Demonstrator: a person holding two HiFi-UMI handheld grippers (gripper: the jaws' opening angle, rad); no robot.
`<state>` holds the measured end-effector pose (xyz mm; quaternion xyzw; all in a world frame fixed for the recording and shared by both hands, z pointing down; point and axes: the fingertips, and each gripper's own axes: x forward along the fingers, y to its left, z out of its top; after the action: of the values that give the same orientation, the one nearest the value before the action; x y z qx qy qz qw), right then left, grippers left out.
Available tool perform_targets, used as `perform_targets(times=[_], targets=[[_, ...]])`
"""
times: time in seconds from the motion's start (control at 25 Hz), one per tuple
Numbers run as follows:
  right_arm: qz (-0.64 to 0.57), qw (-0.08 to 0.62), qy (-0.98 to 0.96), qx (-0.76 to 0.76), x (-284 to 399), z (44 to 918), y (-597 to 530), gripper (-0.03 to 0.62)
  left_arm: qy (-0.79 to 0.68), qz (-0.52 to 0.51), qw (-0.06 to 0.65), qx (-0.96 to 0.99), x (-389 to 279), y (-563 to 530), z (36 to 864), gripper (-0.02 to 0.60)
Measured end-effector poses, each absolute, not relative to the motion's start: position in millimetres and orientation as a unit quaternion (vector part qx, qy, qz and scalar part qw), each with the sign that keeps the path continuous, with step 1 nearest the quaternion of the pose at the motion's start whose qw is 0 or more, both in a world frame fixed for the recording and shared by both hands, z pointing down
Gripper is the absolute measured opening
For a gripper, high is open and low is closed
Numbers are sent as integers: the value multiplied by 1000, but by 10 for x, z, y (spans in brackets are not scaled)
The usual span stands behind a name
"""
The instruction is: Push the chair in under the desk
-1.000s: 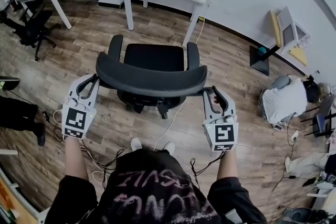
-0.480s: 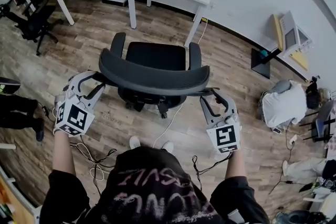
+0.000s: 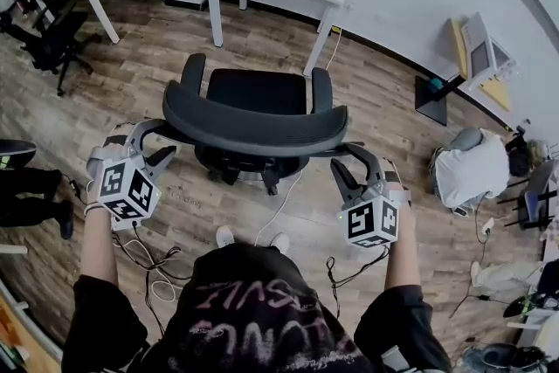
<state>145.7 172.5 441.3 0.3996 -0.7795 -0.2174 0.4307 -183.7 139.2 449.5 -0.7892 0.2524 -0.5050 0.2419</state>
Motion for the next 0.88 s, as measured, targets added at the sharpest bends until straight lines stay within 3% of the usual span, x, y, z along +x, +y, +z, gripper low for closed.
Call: perform_targets(times=[0.32,0.88], targets=[[-221,478,-769,362,1391,4544,1631,164,229,-524,249,-782,-1807,1310,4594,227],[-178,499,-787,315,1350,4646,1588,163,212,-538,251,-776,-1728,1233,4756,229]])
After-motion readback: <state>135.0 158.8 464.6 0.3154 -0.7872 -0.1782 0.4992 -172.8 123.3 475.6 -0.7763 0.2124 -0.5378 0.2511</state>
